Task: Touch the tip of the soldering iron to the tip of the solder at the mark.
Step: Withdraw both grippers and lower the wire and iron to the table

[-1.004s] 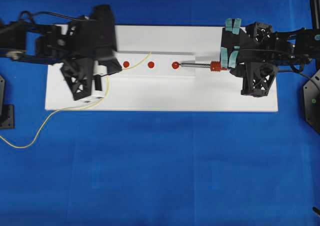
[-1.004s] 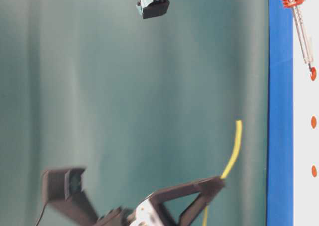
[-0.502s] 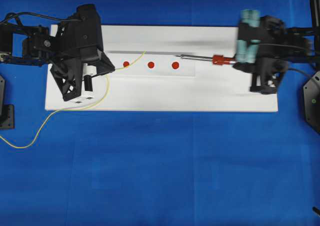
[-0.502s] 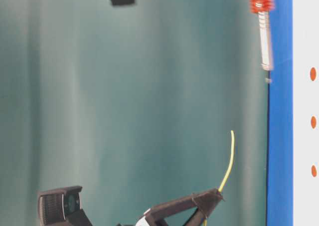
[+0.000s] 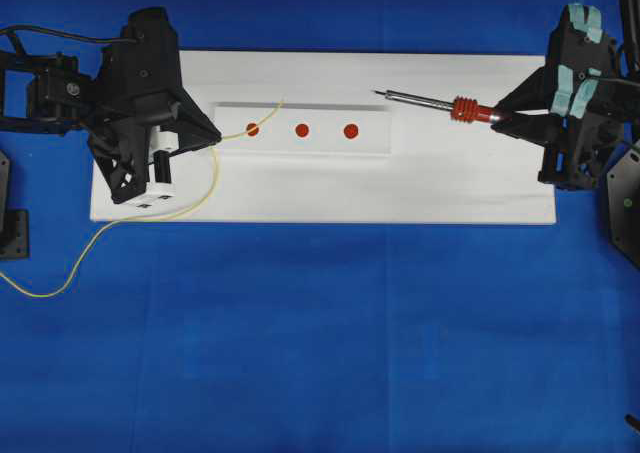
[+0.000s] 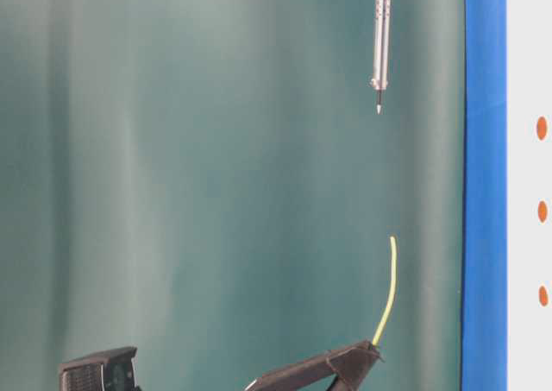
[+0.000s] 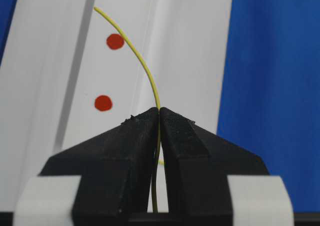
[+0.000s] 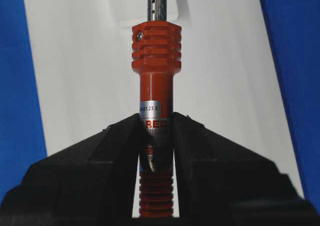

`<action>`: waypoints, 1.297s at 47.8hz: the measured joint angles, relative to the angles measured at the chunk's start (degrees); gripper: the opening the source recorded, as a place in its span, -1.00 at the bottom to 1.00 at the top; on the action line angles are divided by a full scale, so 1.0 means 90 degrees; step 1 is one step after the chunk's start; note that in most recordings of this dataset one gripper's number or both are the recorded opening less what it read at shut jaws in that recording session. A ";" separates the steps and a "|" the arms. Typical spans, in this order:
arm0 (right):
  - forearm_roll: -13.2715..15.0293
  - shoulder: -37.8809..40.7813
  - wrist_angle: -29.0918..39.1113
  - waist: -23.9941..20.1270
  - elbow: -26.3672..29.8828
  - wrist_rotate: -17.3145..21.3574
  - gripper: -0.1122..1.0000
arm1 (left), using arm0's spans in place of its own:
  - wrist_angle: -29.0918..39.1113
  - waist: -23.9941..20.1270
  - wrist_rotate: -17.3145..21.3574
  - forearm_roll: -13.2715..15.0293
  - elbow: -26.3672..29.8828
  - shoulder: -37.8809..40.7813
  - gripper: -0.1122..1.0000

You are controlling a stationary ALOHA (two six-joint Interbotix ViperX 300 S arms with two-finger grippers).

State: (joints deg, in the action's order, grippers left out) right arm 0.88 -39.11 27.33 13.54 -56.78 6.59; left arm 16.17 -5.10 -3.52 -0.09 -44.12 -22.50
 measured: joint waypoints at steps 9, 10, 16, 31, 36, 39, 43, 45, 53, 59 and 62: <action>-0.0293 -0.0029 -0.0273 -0.0479 0.0000 0.0352 -0.68 | -0.0293 0.0557 -0.0498 0.0000 -0.0137 -0.0117 -0.76; -0.0303 -0.0029 -0.0312 -0.0586 0.0000 0.0410 -0.68 | -0.0332 0.0654 -0.0576 0.0000 -0.0166 -0.0137 -0.76; -0.0361 -0.0010 -0.0635 -0.1426 -0.0010 0.0684 -0.68 | -0.0752 0.1309 -0.0947 0.0000 -0.0342 -0.0195 -0.76; -0.0371 0.1045 -0.2207 -0.2988 -0.0313 0.1270 -0.68 | -0.2842 0.2578 -0.1582 0.0000 -0.1123 0.0547 -0.76; -0.0371 0.1729 -0.2813 -0.3242 -0.0371 0.1465 -0.68 | -0.3535 0.2793 -0.1719 0.0000 -0.1240 0.1123 -0.76; -0.0371 0.2217 -0.3145 -0.3379 -0.0371 0.1553 -0.68 | -0.3818 0.2881 -0.1738 0.0000 -0.1240 0.1504 -0.76; -0.0381 0.2822 -0.3496 -0.3555 -0.0361 0.1631 -0.68 | -0.4004 0.2969 -0.1748 0.0000 -0.1191 0.1953 -0.76; -0.0371 0.3105 -0.3652 -0.3623 -0.0322 0.1641 -0.68 | -0.4033 0.2998 -0.1748 0.0010 -0.1133 0.2158 -0.76; -0.0381 0.3896 -0.3975 -0.3760 -0.0107 0.1641 -0.68 | -0.4053 0.3018 -0.1748 0.0010 -0.0938 0.2695 -0.76; -0.0381 0.4180 -0.4004 -0.3770 -0.0020 0.1650 -0.68 | -0.4053 0.3018 -0.1748 0.0010 -0.0898 0.2939 -0.76; -0.0381 0.4229 -0.3994 -0.3789 0.0000 0.1650 -0.68 | -0.4043 0.3018 -0.1738 0.0010 -0.0889 0.3037 -0.75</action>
State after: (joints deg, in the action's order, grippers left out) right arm -2.55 -1.05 -8.61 -20.57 -56.78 21.45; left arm -20.21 22.06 -19.16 0.00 -52.12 4.83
